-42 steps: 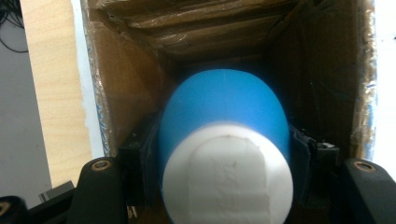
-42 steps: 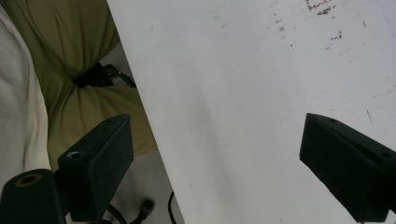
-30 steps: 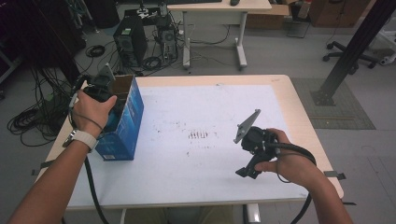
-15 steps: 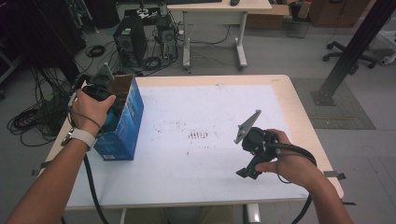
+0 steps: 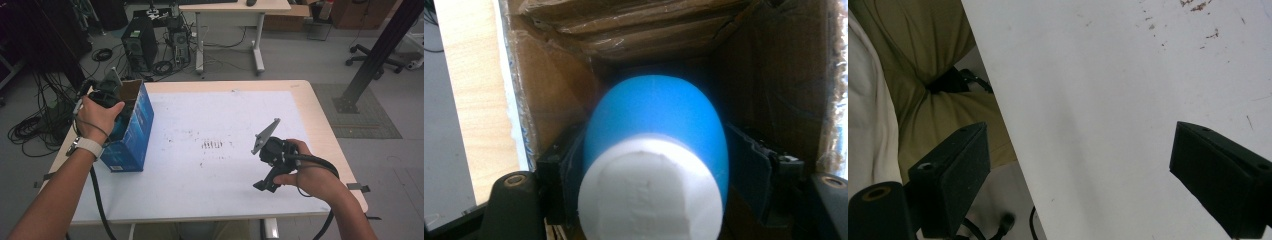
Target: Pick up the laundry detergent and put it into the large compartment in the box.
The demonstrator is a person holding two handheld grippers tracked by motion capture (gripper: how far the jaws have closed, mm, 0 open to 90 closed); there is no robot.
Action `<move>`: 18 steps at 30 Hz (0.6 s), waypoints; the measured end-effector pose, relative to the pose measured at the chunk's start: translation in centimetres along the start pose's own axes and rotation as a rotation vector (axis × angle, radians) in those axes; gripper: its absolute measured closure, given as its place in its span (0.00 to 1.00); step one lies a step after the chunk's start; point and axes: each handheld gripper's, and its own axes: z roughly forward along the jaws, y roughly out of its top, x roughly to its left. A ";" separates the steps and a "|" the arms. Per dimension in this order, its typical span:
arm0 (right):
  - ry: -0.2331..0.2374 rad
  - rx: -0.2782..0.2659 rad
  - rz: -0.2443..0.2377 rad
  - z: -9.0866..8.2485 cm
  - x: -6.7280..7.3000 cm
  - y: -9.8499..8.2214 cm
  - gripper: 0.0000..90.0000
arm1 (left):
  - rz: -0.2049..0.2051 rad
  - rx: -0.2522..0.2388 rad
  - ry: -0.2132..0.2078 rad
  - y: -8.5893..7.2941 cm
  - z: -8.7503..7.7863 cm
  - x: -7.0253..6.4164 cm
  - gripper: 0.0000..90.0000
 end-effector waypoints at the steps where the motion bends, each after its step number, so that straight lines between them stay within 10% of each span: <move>1: 0.000 0.000 0.000 0.0 0.0 0.0 0.11 | -0.001 0.001 -0.001 0.0 0.0 0.0 0.32; 18: 0.002 0.001 -0.002 0.0 0.1 0.0 0.11 | 0.019 -0.008 -0.006 -0.1 -0.2 -0.1 0.27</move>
